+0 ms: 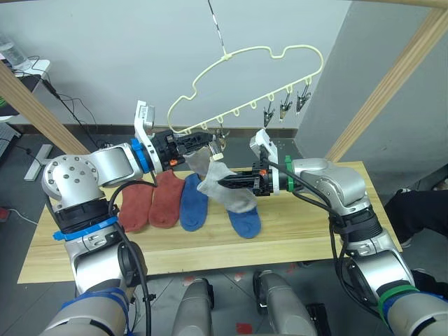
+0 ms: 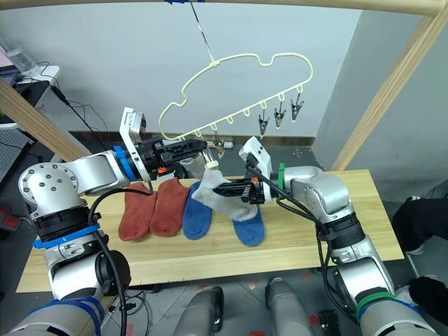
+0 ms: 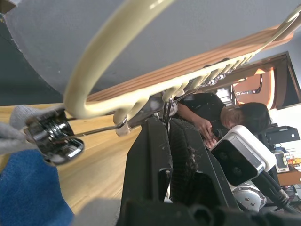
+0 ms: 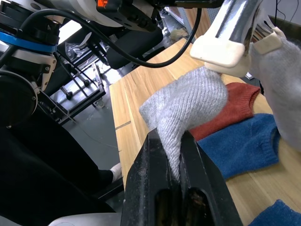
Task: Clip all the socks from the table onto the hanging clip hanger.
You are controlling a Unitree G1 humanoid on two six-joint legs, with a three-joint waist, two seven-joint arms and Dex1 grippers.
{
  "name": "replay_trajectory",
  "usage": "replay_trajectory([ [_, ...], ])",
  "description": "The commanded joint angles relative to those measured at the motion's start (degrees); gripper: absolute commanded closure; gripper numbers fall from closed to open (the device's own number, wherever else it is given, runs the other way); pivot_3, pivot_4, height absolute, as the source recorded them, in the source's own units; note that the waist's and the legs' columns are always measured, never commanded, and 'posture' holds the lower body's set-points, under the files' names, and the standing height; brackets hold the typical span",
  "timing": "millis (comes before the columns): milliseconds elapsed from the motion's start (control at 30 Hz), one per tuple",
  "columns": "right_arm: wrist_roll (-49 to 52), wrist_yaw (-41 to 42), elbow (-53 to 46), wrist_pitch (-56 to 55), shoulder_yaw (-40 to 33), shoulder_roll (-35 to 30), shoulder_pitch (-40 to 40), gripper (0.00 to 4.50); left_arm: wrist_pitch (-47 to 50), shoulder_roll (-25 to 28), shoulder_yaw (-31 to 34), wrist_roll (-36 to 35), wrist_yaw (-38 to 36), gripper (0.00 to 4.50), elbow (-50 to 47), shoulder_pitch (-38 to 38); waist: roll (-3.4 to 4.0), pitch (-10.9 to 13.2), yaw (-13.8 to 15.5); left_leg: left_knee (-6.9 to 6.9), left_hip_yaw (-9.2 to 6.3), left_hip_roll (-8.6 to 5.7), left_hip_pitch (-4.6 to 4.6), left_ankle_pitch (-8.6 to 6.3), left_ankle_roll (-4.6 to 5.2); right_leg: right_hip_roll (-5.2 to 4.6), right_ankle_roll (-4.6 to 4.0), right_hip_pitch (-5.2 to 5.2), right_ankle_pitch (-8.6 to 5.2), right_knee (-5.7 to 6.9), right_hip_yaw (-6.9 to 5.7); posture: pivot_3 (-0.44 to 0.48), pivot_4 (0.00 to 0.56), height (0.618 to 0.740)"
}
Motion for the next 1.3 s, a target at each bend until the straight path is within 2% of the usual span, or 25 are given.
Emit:
replay_trajectory([
  [33, 0.7, 0.5, -1.0, -1.2, -0.8, -0.2, -1.3, 4.47, 0.9, 0.6, -0.1, -1.2, 0.0, 4.5, -1.3, 0.4, 0.0, 0.0, 0.0, 0.0, 0.01, 0.0, 0.0, 0.0, 0.0, 0.0, 0.0, 0.0, 0.0, 0.0, 0.0, -0.014, 0.266, 0.74],
  [1300, 3.7, -0.4, -2.6, -0.5, -2.1, -0.8, -1.2, 4.47, -0.5, 0.8, -0.7, -0.9, -0.2, 4.5, 0.2, 0.2, 0.0, 0.0, 0.0, -0.03, 0.01, 0.0, 0.0, 0.0, 0.0, 0.01, 0.19, -0.01, -0.12, -0.03, 0.0, -0.023, 0.269, 0.74],
])
